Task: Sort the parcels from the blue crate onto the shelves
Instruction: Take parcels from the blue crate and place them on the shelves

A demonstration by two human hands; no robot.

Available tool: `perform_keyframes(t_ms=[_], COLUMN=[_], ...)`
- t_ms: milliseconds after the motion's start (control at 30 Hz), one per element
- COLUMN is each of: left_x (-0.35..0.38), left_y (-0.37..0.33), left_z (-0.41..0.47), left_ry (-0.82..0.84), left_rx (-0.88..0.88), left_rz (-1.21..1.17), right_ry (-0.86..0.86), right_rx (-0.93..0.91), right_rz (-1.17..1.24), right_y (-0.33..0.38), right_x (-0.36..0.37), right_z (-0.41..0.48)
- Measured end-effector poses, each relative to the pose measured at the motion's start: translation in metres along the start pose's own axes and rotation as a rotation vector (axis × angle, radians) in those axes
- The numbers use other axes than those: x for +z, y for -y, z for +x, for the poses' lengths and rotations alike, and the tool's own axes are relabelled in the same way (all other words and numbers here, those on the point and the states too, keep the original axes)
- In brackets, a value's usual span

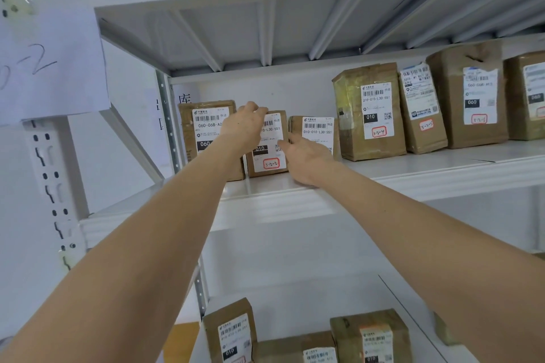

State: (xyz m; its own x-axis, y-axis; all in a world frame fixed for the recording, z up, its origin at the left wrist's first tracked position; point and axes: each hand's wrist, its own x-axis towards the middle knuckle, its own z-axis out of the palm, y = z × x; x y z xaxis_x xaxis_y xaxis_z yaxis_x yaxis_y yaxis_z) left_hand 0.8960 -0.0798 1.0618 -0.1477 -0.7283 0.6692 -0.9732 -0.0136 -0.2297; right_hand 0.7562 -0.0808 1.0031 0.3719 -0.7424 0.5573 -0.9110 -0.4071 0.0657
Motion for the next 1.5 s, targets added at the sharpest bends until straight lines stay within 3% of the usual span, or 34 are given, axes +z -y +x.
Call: perform_keyframes(t_ms=[500, 800, 900, 1233, 1500], left_x=[-0.022, -0.009, 0.009, 0.070, 0.107], left_y=[-0.073, -0.166, -0.209, -0.365, -0.523], left_z=[-0.084, -0.116, -0.138, -0.226, -0.282], left_ry=[0.046, -0.082, -0.058, 0.322, 0.443], left_rx=[-0.006, 0.181, 0.269, 0.444, 0.551], left_rz=[0.002, -0.284, -0.386, -0.518, -0.539], right_ry=[-0.137, -0.211, -0.140, 0.215, 0.411], right_rx=[0.069, 0.242, 0.313, 0.638, 0.732], right_rz=[-0.006, -0.026, -0.063, -0.068, 0.002], right_y=[-0.022, -0.073, -0.093, -0.171, -0.282], right_x=[-0.027, -0.020, -0.005, 0.054, 0.098], right_z=[-0.086, -0.167, -0.205, -0.363, -0.474])
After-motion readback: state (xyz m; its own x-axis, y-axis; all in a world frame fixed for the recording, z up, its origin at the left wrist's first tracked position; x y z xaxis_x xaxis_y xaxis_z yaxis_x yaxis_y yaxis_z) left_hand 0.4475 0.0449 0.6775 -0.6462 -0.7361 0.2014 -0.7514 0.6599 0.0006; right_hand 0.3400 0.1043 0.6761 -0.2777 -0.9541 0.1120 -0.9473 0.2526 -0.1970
